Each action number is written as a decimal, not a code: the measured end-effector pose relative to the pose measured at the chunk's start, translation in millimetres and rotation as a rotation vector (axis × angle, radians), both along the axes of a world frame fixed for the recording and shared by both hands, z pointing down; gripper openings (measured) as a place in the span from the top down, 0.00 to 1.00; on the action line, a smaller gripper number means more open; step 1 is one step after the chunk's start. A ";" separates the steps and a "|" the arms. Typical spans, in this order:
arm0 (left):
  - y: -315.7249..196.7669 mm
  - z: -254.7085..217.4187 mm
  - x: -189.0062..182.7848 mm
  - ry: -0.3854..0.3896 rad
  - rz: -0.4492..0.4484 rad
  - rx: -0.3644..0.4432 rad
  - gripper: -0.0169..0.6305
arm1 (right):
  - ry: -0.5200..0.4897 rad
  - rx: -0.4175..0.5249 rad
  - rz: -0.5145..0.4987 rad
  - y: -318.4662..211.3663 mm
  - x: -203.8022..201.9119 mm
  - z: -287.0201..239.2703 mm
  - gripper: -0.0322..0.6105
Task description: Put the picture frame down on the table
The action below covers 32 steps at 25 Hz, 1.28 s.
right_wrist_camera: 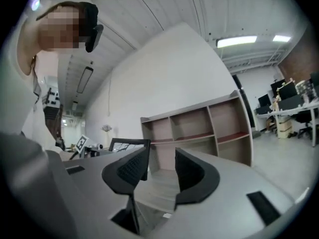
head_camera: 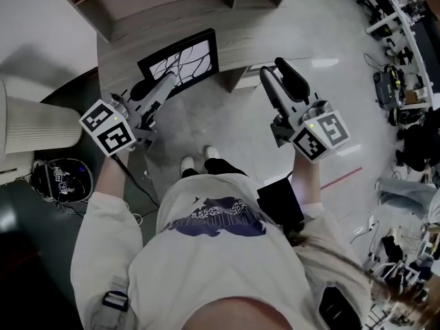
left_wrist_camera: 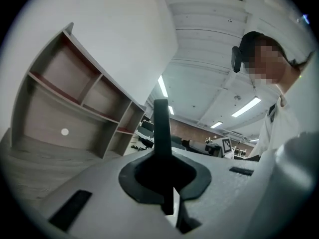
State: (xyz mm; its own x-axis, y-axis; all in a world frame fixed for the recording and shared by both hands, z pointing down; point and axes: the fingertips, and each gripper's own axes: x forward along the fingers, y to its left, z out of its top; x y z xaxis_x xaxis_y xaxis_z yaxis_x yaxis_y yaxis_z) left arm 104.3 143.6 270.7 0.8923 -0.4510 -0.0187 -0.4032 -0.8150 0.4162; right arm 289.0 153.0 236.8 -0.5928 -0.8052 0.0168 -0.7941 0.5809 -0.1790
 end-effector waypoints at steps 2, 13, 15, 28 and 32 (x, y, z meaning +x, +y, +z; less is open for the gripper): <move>5.9 -2.4 17.1 -0.003 0.050 -0.008 0.95 | -0.004 -0.039 -0.087 -3.7 0.2 2.2 0.66; 11.7 7.6 28.2 0.086 0.171 -0.082 0.95 | -0.102 -0.171 -0.420 -25.7 -47.4 33.3 0.65; 11.2 7.4 28.8 0.089 0.177 -0.091 0.95 | -0.112 -0.172 -0.473 -26.2 -52.6 33.0 0.65; 11.5 30.1 27.9 0.104 0.210 -0.160 0.95 | -0.108 -0.173 -0.608 -28.7 -84.0 59.4 0.73; 5.7 35.2 23.5 0.118 0.207 -0.158 0.95 | -0.101 -0.159 -0.584 -32.6 -87.6 61.9 0.77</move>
State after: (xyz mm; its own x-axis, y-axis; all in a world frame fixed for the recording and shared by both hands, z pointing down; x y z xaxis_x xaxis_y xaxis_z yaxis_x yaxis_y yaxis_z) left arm 127.9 149.3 305.9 0.9616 -0.2648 -0.0719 -0.1759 -0.7962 0.5788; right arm 201.4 120.4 298.7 -0.9404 -0.3386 0.0308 -0.3268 0.8752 -0.3567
